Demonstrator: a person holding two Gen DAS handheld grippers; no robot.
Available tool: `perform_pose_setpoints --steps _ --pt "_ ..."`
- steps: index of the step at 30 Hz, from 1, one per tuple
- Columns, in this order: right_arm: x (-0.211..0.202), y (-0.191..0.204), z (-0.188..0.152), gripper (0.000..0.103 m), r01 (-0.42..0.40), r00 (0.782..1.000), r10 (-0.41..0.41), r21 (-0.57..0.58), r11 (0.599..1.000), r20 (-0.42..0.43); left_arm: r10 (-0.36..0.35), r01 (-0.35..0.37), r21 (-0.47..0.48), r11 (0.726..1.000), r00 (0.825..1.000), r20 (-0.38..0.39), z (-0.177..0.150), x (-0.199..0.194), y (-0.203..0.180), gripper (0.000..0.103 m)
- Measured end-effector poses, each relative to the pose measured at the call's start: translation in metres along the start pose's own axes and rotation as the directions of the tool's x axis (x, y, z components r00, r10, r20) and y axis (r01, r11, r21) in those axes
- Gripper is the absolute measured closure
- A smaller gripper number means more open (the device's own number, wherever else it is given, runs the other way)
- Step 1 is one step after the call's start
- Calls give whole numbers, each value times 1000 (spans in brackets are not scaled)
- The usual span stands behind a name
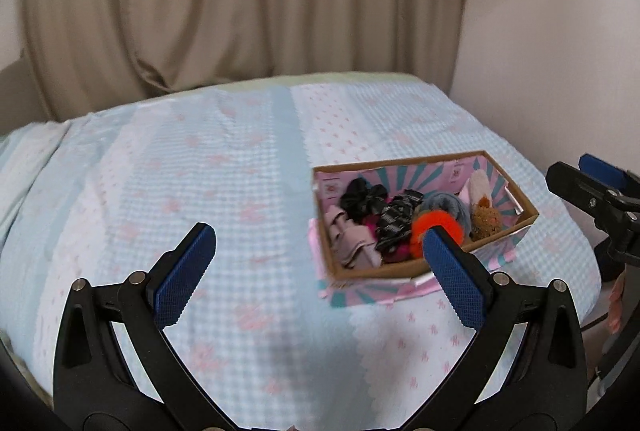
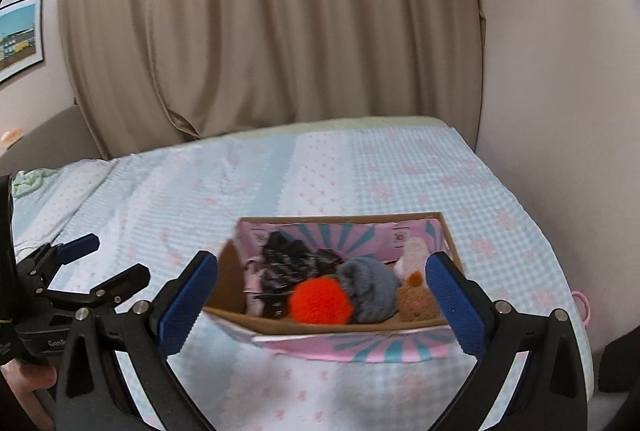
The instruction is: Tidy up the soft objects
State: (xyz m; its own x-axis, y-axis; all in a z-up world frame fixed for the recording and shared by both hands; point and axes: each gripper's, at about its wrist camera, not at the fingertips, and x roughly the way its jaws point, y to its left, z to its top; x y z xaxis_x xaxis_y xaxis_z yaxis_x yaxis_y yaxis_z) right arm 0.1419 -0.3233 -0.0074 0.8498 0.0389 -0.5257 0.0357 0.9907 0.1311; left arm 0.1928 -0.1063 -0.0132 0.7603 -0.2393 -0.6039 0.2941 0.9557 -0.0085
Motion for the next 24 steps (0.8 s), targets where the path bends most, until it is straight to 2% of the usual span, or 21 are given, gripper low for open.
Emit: perform_pose_setpoints --steps 5,9,17,24 --pt "-26 28 -20 0 -18 998 19 -18 1000 60 45 -39 -65 997 995 92 -23 -49 27 0" --pt "-39 44 -36 0 -12 995 15 -32 999 95 109 -96 -88 991 982 157 -46 -80 40 0" --pt "-60 64 -76 0 44 989 -34 -63 997 142 181 -164 -107 981 967 179 -91 -108 56 0" --pt "-70 65 -90 0 70 986 -62 -50 996 154 183 -165 -103 981 961 207 -105 -116 50 0"
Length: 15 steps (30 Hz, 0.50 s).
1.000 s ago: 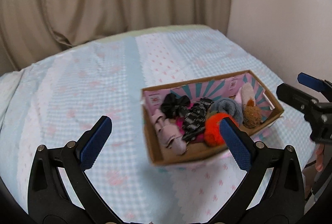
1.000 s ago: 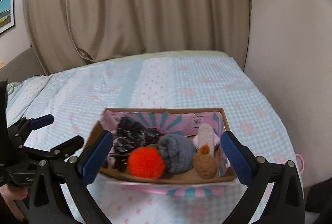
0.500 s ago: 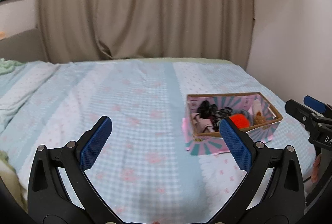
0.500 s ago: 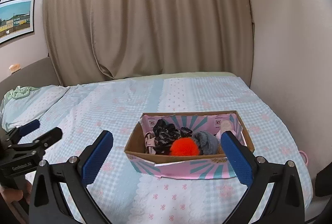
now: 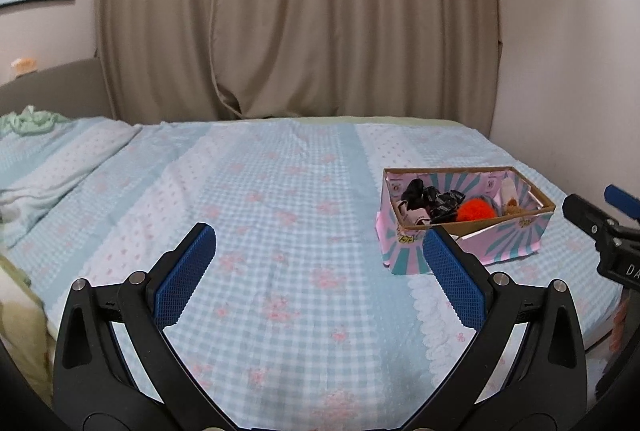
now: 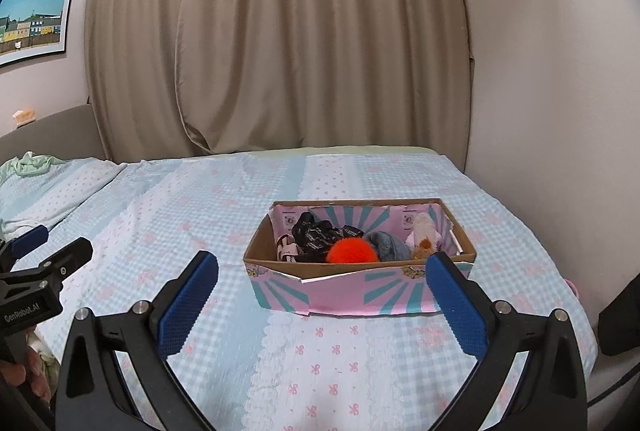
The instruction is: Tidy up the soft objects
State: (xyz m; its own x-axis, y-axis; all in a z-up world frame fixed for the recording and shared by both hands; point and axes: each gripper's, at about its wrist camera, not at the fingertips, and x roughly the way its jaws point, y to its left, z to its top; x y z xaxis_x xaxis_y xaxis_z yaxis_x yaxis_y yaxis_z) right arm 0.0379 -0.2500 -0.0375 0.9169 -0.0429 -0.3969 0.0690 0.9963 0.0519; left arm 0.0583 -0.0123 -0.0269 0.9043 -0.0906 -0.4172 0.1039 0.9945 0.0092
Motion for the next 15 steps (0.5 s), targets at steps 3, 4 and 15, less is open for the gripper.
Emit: perform_pose_setpoints --steps 3,4,15 --pt "-3 -1 1 0 20 1000 -20 -4 1000 9 -2 2 10 1000 1000 12 0 -2 -5 0" --pt "-4 -2 1 0 24 1000 -24 -4 1000 10 -6 6 9 1000 1000 15 0 -3 -6 0" --pt "-9 -6 1 0 37 999 -37 2 999 15 -19 19 10 1000 999 30 3 -11 -12 0"
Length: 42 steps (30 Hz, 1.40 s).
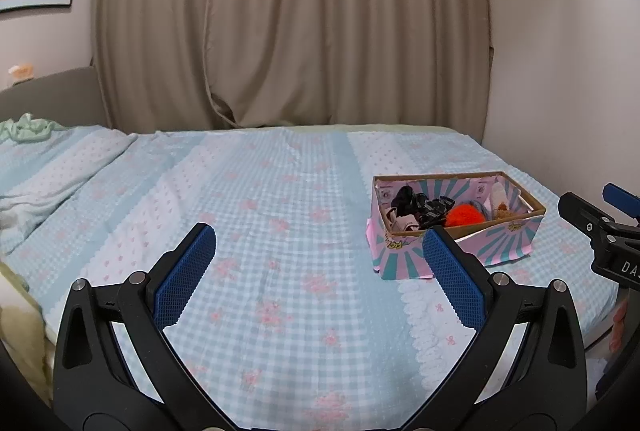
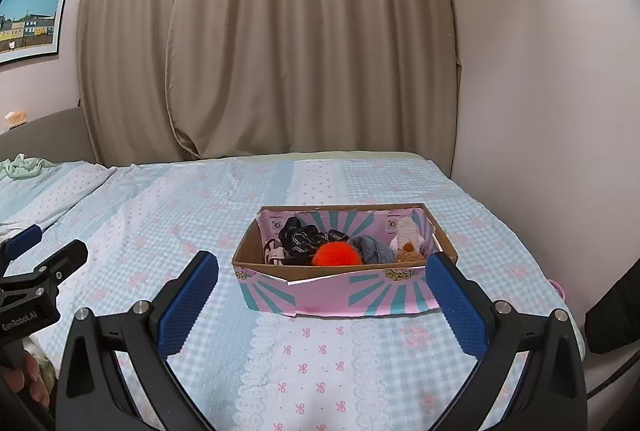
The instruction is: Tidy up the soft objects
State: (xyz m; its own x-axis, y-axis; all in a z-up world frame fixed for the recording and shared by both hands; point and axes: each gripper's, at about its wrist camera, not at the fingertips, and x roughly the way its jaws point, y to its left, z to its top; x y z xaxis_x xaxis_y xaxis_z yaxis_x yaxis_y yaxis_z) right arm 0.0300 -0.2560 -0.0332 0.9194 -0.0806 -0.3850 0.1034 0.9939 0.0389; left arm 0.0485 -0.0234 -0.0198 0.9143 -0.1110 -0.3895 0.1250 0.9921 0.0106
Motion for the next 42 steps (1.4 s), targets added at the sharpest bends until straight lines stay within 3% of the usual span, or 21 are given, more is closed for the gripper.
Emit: perform_pose_setpoints --steps 42 --pt "-3 -1 1 0 17 1000 -17 -3 1000 14 -13 13 10 1000 1000 -3 -2 -1 -7 0"
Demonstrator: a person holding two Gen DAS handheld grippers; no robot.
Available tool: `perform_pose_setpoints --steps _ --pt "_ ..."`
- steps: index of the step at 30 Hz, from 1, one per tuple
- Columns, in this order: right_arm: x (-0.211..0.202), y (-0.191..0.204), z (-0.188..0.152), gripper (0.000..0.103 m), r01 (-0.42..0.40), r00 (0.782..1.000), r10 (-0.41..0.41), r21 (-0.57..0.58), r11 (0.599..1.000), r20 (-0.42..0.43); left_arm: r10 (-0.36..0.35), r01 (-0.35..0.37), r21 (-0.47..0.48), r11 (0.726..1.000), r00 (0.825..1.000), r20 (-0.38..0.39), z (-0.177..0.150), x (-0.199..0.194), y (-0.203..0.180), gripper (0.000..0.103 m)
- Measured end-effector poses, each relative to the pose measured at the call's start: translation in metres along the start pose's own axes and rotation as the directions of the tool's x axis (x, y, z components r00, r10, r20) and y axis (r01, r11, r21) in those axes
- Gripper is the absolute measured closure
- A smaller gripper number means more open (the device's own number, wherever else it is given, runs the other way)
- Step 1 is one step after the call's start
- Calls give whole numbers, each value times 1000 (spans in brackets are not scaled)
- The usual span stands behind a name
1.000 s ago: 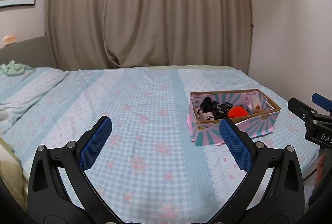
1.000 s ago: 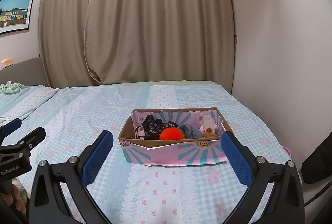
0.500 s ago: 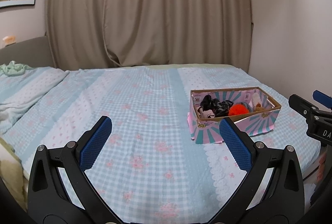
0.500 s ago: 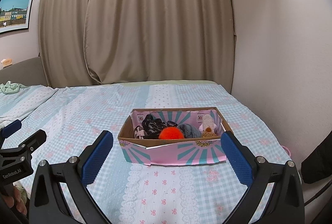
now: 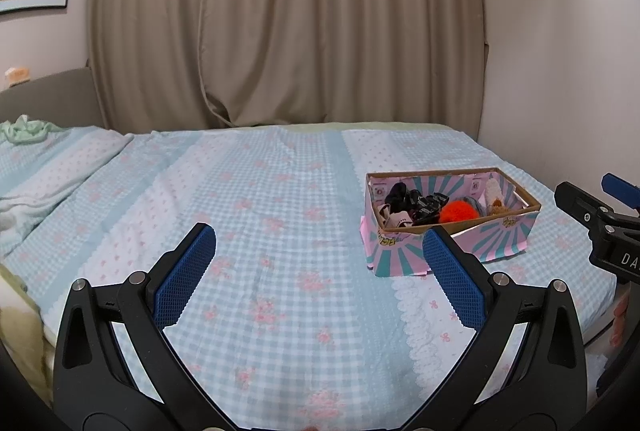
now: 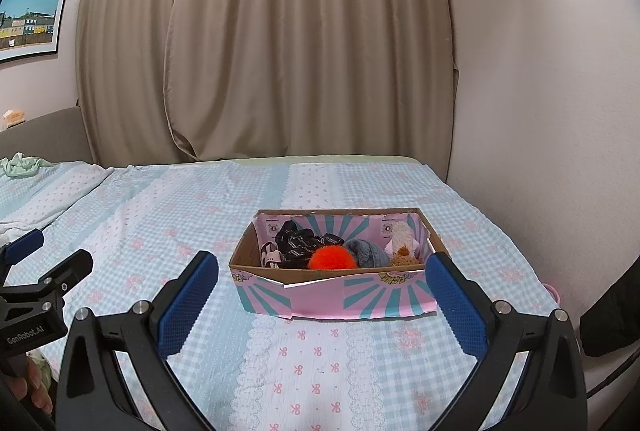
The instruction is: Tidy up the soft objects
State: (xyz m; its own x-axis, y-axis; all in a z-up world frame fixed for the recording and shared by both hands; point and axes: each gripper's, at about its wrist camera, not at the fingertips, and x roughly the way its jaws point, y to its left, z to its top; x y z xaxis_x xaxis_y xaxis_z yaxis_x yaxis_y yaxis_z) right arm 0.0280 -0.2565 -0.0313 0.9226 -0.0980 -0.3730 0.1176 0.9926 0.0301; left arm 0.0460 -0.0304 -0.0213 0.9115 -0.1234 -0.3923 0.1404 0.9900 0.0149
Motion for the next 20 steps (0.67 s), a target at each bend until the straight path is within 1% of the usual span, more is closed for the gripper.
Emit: perform_pose_setpoints --steps 7,13,20 --pt "1 -1 0 0 -6 1000 6 -3 1000 -4 22 -23 -12 1000 1000 -6 1 1 1 0" --pt "1 -1 0 0 -6 1000 6 -3 1000 -6 18 -18 -37 999 1000 -19 -1 6 4 0" --pt "3 0 0 0 -9 1000 9 -7 1000 -14 40 -41 -21 999 999 -10 -2 11 4 0"
